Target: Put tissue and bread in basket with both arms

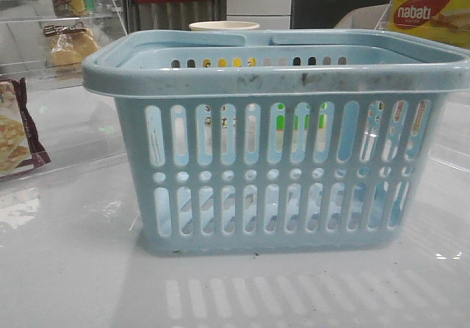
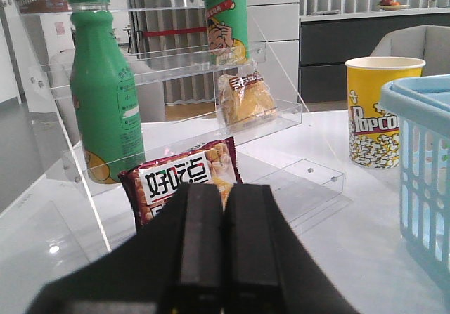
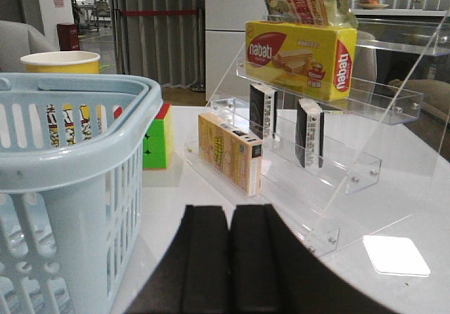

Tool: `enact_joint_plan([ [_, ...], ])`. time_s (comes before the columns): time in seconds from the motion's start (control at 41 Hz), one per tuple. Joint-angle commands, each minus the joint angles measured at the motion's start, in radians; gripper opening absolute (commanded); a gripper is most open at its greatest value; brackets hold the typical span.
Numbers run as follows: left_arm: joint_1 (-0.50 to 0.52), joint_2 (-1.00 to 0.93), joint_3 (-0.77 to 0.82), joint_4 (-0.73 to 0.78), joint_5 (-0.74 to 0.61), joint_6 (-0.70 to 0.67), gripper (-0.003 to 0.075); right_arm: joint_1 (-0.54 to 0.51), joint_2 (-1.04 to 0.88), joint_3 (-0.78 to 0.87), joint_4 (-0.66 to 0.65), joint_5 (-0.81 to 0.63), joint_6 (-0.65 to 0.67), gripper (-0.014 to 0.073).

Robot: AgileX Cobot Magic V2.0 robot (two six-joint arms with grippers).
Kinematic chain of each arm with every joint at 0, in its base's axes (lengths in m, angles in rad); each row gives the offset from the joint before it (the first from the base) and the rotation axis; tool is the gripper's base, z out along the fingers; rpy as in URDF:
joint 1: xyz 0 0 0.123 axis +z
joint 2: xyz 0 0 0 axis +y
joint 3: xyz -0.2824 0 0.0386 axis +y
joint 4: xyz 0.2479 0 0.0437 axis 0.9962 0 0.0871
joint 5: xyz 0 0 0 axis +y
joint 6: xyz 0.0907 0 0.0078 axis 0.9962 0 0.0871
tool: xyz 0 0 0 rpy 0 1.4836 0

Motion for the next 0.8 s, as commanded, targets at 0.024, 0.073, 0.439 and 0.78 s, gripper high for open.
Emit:
enact_joint_plan([
  [0.024, -0.008, -0.016, -0.001, -0.003, -0.093, -0.009, 0.0092, -0.004, -0.019, 0.000, 0.001, -0.088, -0.009, 0.0057],
  [0.073, -0.008, -0.016, -0.001, -0.003, -0.093, -0.009, 0.0092, -0.004, -0.019, 0.000, 0.001, -0.088, -0.009, 0.0057],
  [0.439, -0.008, -0.016, -0.001, -0.003, -0.093, -0.009, 0.0092, -0.004, -0.019, 0.000, 0.001, -0.088, -0.009, 0.0057],
  [0.78, -0.008, -0.016, -0.001, -0.003, -0.138, -0.009, 0.0092, -0.004, -0.019, -0.001, 0.001, -0.131, -0.009, 0.0057],
])
